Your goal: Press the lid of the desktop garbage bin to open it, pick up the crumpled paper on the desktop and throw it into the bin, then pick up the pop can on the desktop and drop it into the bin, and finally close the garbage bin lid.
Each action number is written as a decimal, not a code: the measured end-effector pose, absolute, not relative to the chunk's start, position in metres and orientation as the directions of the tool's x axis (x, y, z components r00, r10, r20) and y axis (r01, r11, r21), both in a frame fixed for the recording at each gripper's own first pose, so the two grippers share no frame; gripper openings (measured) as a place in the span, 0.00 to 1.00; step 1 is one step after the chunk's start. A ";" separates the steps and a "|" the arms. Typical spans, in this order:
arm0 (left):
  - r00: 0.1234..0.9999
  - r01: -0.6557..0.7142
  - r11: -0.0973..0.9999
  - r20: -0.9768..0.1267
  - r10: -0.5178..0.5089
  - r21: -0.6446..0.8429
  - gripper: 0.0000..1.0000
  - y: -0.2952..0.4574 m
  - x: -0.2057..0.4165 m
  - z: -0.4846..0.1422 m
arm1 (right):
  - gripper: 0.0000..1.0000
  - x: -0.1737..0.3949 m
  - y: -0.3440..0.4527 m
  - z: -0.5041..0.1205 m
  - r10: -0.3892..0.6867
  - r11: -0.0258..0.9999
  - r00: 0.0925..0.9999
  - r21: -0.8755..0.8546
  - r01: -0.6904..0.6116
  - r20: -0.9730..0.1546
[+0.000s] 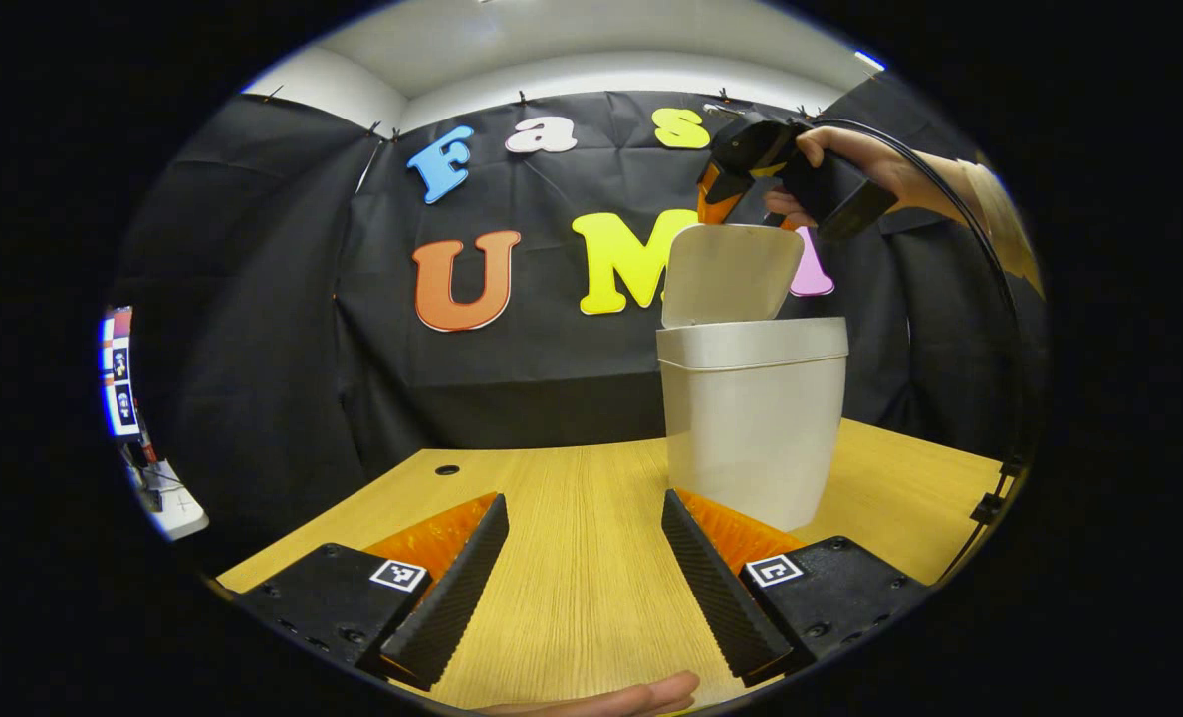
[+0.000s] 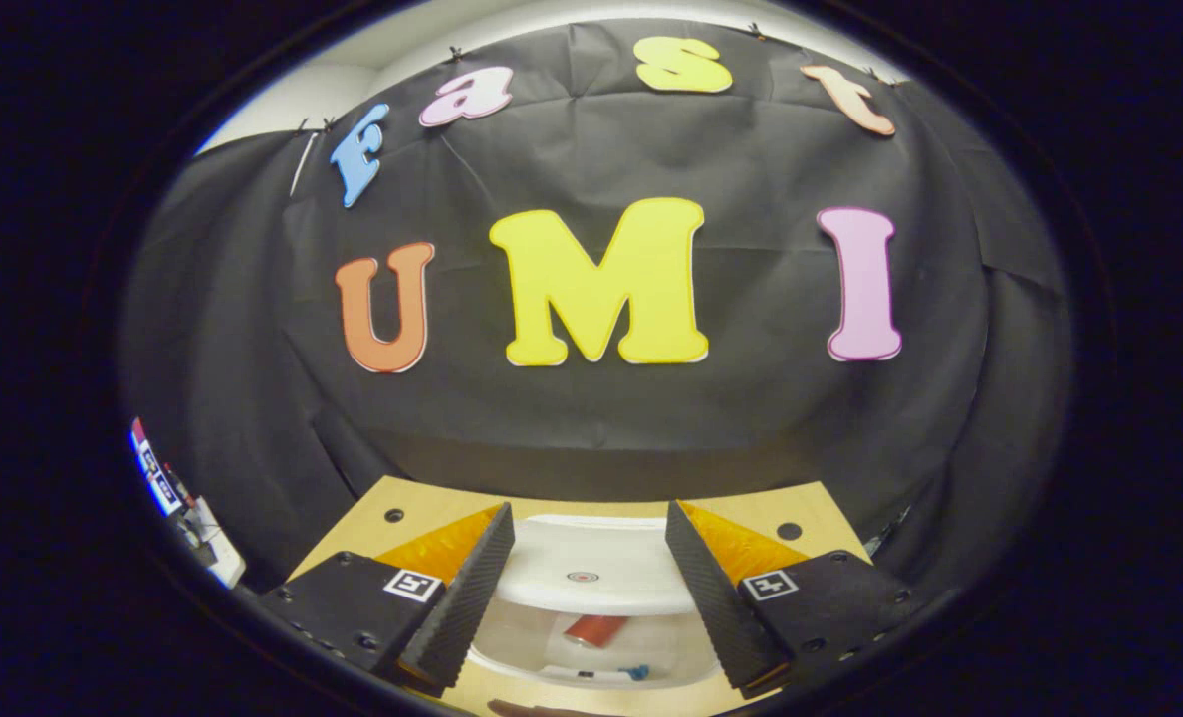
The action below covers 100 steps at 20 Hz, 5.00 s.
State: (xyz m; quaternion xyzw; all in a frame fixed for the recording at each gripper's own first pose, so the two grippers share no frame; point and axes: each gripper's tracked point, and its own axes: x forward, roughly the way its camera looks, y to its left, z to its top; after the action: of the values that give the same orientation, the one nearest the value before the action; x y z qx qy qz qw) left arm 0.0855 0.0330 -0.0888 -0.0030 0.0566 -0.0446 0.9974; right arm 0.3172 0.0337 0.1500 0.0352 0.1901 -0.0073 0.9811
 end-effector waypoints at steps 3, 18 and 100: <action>0.988 0.069 0.997 -0.139 -0.071 -0.016 1.00 0.036 0.089 -0.097 | 0.94 0.313 0.029 0.138 0.000 0.998 0.921 0.060 0.025 -0.390; 0.989 0.043 0.999 -0.143 -0.046 -0.023 0.99 0.042 0.088 -0.092 | 0.98 0.289 0.026 0.073 -0.055 0.997 0.825 0.019 0.080 -0.563; 0.998 -0.043 0.999 -0.042 0.044 0.010 0.99 0.012 0.009 -0.024 | 0.97 -0.008 -0.009 0.007 0.056 0.993 0.993 -0.113 -0.044 0.105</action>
State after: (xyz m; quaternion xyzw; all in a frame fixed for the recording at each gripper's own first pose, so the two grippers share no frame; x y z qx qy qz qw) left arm 0.0089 0.0116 -0.0236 0.0044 0.0209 0.0218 0.9995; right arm -0.0085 -0.0090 0.0070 -0.0555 -0.0540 0.0249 0.9967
